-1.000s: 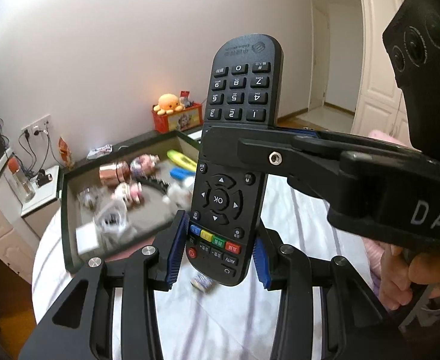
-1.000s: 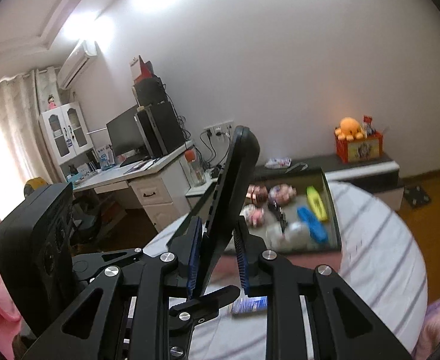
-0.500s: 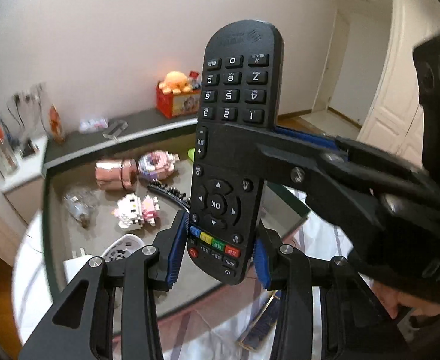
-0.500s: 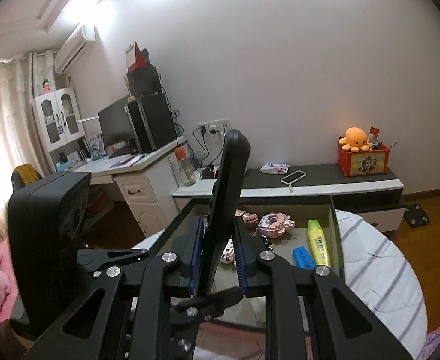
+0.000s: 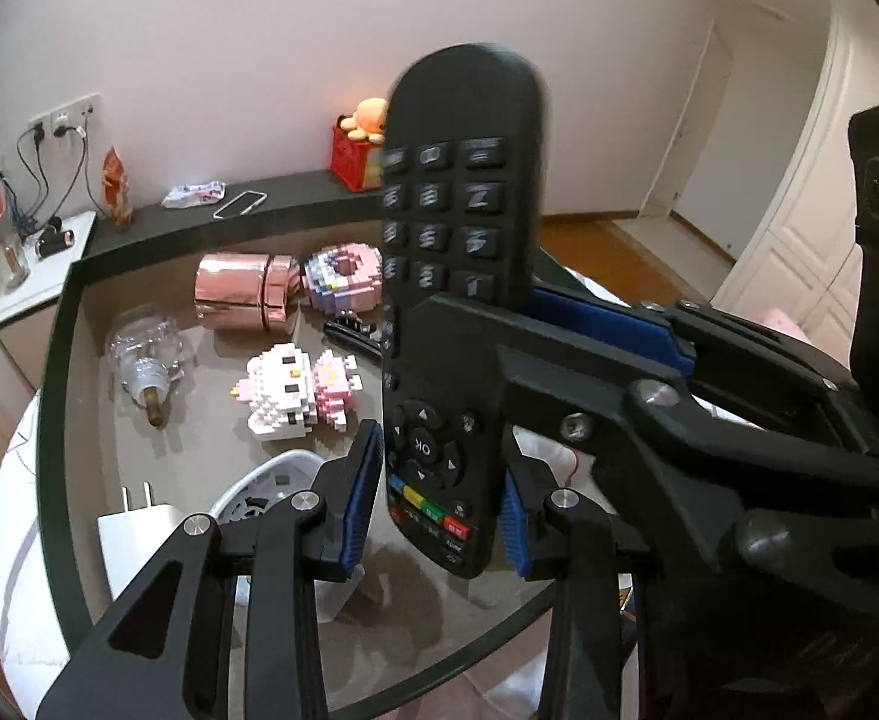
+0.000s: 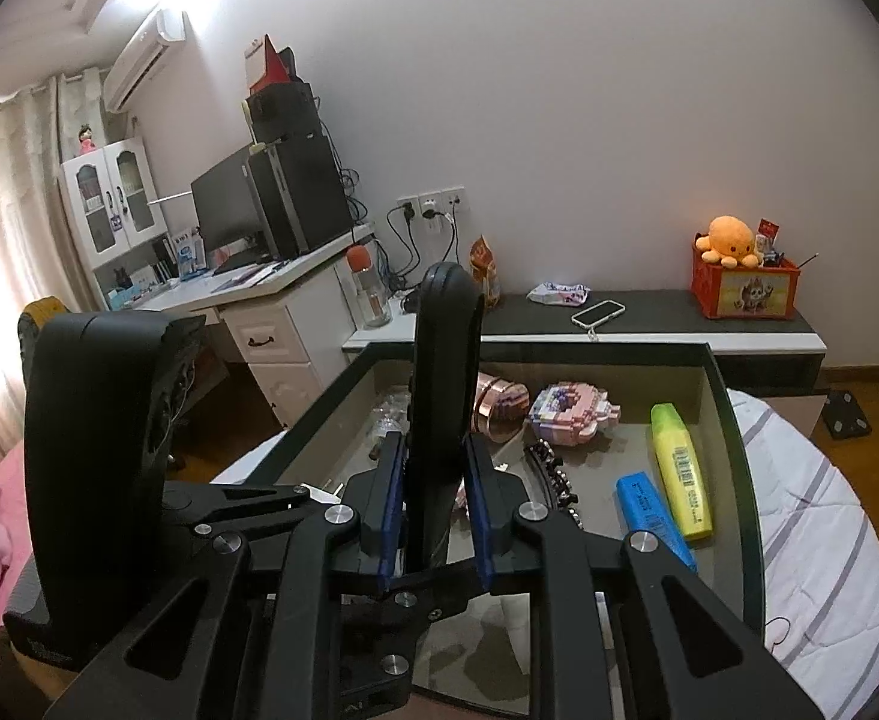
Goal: Organize rigid objects
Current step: 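Open both tools to drop the remote into the box, then move the left tool to the blue-and-gold lighter and grasp it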
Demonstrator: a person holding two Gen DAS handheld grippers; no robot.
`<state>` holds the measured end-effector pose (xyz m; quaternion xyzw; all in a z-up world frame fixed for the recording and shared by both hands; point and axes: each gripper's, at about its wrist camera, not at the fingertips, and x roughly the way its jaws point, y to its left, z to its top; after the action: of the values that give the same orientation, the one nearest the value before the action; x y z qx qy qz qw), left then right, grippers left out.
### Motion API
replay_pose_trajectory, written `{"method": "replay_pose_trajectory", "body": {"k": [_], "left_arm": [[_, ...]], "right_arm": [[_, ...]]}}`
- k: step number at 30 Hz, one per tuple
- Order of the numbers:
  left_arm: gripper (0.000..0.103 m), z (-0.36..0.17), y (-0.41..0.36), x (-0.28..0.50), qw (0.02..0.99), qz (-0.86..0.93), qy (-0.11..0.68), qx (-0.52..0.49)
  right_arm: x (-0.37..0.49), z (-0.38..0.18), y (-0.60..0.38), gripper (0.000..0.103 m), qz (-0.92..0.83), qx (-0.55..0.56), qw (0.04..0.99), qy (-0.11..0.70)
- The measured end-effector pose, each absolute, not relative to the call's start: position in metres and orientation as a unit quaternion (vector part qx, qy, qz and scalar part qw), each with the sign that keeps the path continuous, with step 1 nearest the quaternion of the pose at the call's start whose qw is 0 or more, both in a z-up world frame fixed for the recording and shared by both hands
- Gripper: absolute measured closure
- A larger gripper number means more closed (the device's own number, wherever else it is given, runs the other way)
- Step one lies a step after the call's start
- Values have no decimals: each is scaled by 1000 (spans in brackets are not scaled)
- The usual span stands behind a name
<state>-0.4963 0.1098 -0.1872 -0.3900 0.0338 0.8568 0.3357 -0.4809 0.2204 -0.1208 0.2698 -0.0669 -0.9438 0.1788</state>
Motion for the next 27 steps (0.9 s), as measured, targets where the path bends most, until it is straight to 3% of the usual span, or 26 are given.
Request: {"method": "replay_pose_trajectory", "body": {"k": [8,11,14,16,21,27], "left_arm": [[66,-185,108,-492,327,861,33,-389],[51,-181,102,-490,315,866,25,-387],[32,-176,97,-485,314,870,21,-379],[17,-171,95,-479,301,877,26,-374],[7,-165,82,-468,293,877,4,-381],[1,-153,72,-437,266,889,7,-372]], "right_arm": [[-483,-123,220,82,-941,285,171,-69],[-479,-117,220,80,-942,279,173,-75],[-471,-109,220,54,-945,273,167,-74],[-465,-105,219,54,-946,267,167,-71],[-448,-93,219,53,-948,262,168,-73],[-419,-81,226,40,-951,252,163,-80]]}}
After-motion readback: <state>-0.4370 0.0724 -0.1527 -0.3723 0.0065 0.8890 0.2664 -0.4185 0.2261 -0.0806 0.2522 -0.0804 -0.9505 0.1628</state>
